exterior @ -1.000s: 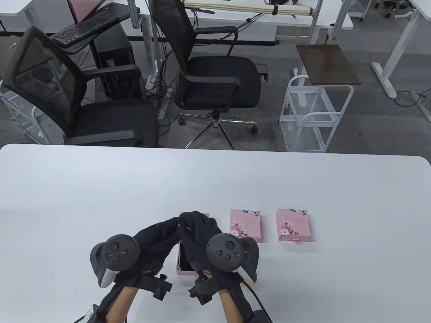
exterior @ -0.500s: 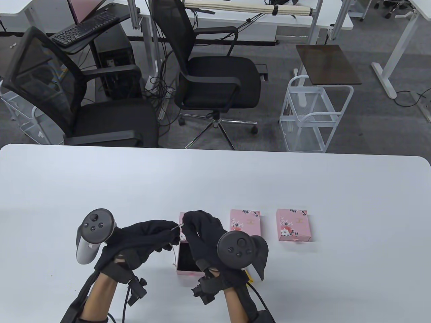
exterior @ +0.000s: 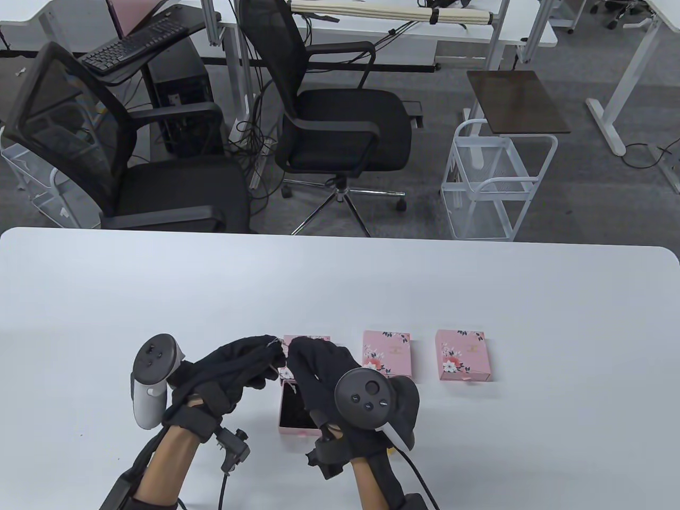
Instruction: Dust necklace
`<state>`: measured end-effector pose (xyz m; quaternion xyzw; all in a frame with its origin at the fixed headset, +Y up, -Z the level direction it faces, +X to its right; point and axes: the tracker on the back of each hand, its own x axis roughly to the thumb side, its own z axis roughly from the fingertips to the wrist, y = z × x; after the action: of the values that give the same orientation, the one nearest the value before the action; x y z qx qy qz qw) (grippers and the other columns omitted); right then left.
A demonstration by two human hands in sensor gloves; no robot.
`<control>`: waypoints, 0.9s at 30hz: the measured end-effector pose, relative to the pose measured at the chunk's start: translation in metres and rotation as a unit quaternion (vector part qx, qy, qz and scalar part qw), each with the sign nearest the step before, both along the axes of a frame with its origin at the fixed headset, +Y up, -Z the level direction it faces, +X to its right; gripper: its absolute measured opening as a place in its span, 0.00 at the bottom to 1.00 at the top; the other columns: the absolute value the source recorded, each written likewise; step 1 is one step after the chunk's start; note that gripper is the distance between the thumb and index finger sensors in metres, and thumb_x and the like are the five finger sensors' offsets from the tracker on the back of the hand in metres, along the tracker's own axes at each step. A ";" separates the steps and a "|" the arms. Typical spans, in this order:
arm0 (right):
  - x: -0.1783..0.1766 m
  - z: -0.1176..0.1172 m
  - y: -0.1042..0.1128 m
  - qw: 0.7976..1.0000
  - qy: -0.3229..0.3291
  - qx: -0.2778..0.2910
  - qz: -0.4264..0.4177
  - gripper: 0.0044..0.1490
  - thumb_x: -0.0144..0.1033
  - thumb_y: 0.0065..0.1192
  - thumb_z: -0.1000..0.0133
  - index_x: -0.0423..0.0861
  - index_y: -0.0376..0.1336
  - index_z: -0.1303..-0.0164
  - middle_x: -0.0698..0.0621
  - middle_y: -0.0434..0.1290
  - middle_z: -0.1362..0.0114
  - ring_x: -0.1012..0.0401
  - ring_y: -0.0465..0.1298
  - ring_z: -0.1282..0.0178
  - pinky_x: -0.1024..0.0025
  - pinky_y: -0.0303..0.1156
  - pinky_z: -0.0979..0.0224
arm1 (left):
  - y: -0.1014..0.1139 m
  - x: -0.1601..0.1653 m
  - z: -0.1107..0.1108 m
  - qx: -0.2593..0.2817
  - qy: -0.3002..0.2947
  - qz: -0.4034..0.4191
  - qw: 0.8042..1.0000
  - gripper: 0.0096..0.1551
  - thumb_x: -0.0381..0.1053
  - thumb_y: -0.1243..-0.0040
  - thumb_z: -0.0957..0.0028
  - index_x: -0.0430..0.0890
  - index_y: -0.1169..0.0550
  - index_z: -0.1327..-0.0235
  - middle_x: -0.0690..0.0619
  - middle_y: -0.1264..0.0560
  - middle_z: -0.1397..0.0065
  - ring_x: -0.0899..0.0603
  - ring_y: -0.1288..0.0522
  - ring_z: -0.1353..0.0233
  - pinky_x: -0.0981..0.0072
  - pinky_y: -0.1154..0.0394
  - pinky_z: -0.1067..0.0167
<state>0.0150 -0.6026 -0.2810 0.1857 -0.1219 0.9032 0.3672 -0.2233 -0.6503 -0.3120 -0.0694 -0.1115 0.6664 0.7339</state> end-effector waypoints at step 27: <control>-0.034 -0.007 -0.026 0.996 0.011 -0.047 0.075 0.21 0.38 0.63 0.32 0.42 0.71 0.34 0.38 0.78 0.37 0.46 0.80 0.48 0.52 0.76 0.41 | -0.002 -0.015 0.001 0.003 0.095 -0.008 0.995 0.20 0.55 0.35 0.37 0.52 0.19 0.34 0.49 0.20 0.33 0.41 0.25 0.34 0.51 0.25 0.41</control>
<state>-0.0193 -0.6287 -0.2879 0.1873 -0.0609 0.9308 0.3081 -0.2382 -0.6520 -0.3110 -0.0042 -0.0427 0.6641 0.7464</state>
